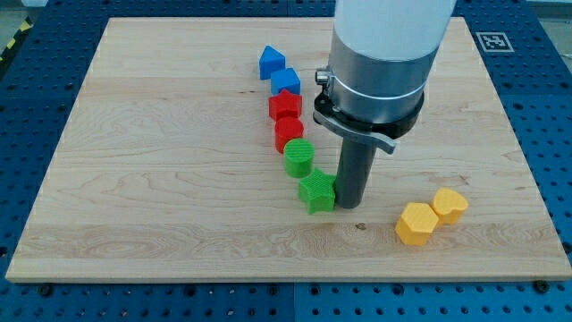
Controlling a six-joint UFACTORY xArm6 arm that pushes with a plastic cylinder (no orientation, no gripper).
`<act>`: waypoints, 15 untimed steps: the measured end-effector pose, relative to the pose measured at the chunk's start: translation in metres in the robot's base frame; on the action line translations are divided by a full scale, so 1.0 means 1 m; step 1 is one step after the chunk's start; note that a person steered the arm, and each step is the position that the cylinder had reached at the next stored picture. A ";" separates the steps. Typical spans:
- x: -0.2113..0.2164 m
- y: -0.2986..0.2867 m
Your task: Move the yellow heart to the yellow hexagon
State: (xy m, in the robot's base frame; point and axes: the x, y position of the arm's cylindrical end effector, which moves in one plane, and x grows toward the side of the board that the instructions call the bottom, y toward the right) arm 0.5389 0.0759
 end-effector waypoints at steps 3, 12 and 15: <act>-0.001 0.196; 0.035 0.102; 0.035 0.068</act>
State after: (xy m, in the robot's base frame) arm 0.5744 0.1441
